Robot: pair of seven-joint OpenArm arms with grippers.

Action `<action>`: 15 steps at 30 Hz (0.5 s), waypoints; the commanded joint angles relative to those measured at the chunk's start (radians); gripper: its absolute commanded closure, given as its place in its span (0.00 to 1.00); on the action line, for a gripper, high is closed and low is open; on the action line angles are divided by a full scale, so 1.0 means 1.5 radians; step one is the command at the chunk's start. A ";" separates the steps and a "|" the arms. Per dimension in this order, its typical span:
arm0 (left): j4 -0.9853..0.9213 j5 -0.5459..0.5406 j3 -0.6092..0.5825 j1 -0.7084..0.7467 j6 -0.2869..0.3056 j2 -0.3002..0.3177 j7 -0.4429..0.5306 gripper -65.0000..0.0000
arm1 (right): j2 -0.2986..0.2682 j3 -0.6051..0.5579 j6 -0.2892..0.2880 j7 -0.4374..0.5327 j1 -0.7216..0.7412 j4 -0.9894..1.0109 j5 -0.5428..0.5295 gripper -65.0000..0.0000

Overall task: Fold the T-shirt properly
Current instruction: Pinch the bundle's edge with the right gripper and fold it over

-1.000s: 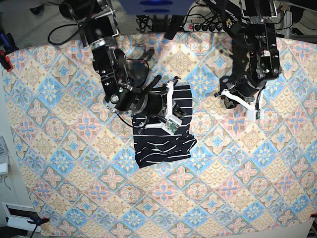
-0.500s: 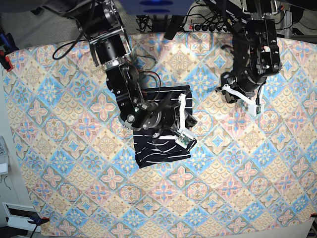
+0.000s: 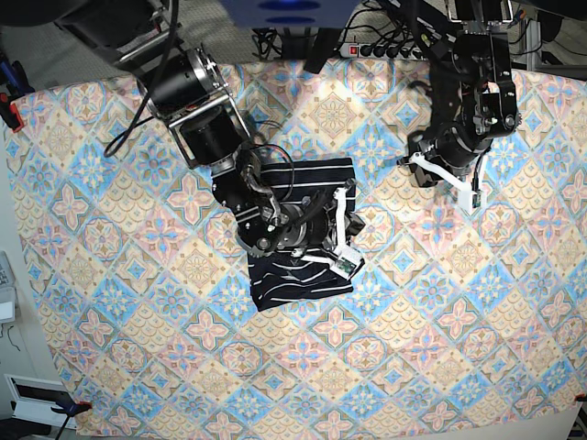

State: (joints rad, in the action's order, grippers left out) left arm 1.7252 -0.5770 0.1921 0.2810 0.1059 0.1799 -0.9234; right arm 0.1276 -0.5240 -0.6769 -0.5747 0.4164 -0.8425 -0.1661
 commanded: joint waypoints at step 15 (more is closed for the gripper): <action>0.009 -0.006 0.002 0.002 0.004 0.002 0.015 1.00 | -0.028 0.008 0.031 0.136 0.114 0.117 -0.015 0.99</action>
State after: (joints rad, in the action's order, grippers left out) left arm 1.7252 -0.5770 0.1921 0.2871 0.1059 0.1772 -0.9165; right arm 0.0780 -0.5152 -0.6235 -0.3977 0.5529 -0.6525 -0.1719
